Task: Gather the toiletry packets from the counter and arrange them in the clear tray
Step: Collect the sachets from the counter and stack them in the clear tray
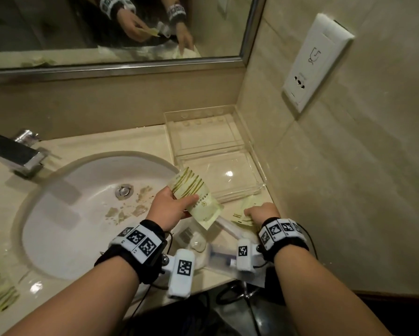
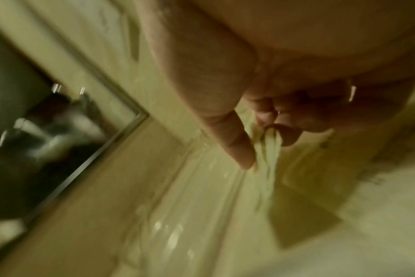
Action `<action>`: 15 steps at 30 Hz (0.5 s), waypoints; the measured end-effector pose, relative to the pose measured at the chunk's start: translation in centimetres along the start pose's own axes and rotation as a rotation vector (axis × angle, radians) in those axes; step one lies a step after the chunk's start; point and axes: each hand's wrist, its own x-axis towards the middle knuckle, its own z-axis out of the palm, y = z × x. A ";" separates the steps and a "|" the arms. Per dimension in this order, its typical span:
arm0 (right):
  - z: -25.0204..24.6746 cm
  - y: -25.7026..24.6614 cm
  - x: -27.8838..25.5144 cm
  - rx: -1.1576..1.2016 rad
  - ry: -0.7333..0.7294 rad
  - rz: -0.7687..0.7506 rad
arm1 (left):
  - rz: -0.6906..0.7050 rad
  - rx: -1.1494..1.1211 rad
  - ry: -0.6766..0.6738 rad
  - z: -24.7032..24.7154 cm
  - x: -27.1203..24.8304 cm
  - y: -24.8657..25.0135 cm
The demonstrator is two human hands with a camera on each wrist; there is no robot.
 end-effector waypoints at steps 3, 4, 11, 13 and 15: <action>-1.8 0.4 -0.3 0.142 0.002 -0.019 | -0.006 -0.014 -0.009 0.9 0.6 0.3; -2.4 0.5 -0.9 0.156 0.011 -0.062 | -0.006 -0.015 -0.008 1.2 0.8 0.4; -4.7 -1.1 -7.5 0.443 -0.286 -0.508 | 0.007 -0.026 -0.023 3.1 1.6 0.9; -4.3 -1.7 -7.8 0.518 -0.320 -0.501 | 0.020 -0.025 -0.023 3.4 1.6 1.1; -3.7 -2.1 -8.1 0.565 -0.332 -0.507 | 0.027 -0.032 -0.020 3.4 1.6 1.2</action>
